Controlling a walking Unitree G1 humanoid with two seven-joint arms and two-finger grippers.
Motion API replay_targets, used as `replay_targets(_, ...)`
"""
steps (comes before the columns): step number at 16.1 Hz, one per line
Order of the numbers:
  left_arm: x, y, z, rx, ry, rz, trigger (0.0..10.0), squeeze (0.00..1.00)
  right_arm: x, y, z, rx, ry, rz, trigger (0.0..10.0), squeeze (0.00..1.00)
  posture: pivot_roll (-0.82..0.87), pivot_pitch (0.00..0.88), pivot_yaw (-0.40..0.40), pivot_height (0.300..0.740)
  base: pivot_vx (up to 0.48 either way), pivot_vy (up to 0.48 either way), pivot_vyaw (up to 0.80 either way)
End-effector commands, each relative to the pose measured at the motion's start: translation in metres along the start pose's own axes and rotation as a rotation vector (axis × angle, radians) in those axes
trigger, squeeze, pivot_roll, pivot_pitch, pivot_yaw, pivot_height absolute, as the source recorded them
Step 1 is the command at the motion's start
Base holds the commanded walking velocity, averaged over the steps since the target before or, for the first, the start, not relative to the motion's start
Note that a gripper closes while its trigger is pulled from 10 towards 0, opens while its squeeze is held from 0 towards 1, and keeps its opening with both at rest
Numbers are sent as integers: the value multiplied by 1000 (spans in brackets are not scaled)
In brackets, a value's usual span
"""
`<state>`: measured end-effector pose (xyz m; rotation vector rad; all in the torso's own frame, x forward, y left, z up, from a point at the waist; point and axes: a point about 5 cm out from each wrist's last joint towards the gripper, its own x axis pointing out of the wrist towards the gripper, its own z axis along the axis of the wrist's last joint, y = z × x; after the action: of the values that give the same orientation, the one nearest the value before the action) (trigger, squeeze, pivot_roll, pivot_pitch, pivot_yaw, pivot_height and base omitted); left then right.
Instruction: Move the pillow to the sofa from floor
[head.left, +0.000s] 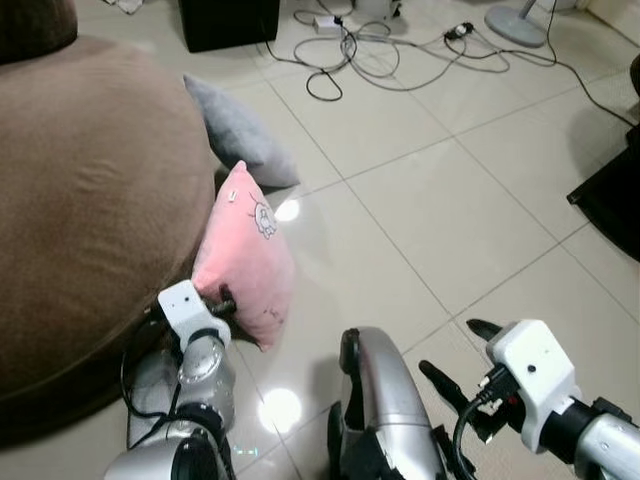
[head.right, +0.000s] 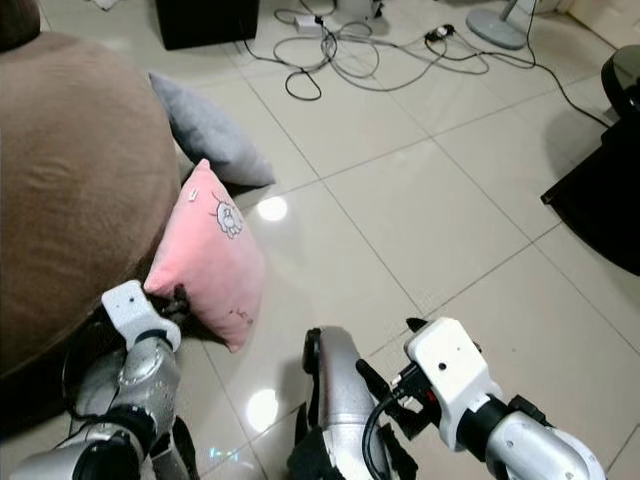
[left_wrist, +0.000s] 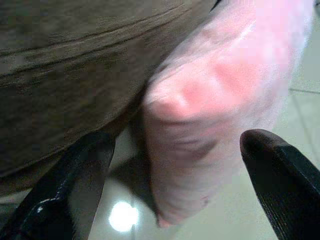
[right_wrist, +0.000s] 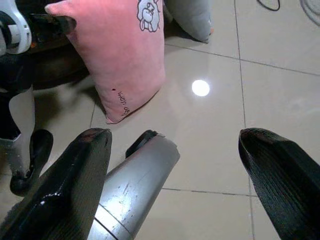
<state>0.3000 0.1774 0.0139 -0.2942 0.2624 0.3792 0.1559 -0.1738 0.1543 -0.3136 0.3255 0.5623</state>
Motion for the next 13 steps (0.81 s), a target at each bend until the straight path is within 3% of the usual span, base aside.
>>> replay_targets(1, -1, -10, -2, -1, 17, -29, 10000, 0, -5, -2, 0, -5, 17, -13, 10000, 0, -449, 207, -200, 512, 0, 0, 0)
replay_targets(10, 9, -25, 21, 107, -60, -72, 10000, 0, -15, 2, 3, -7, 5, -9, 10000, 0, -462, 197, -202, 512, 0, 0, 0)
replay_targets(11, 9, -24, 21, 132, -62, -68, 6196, 0, -16, 1, 3, -9, 4, -12, 10000, 0, -463, 192, -203, 512, 0, 0, 0)
replay_targets(12, 9, -22, 21, 148, -62, -64, 3569, 0, -17, 2, 3, -10, 5, -13, 10000, 0, -463, 192, -204, 512, 0, 0, 0)
replay_targets(13, 10, -21, 21, 170, -59, -62, 78, 0, -18, 3, 3, -10, 6, -13, 10000, 0, -464, 193, -203, 512, 0, 0, 0)
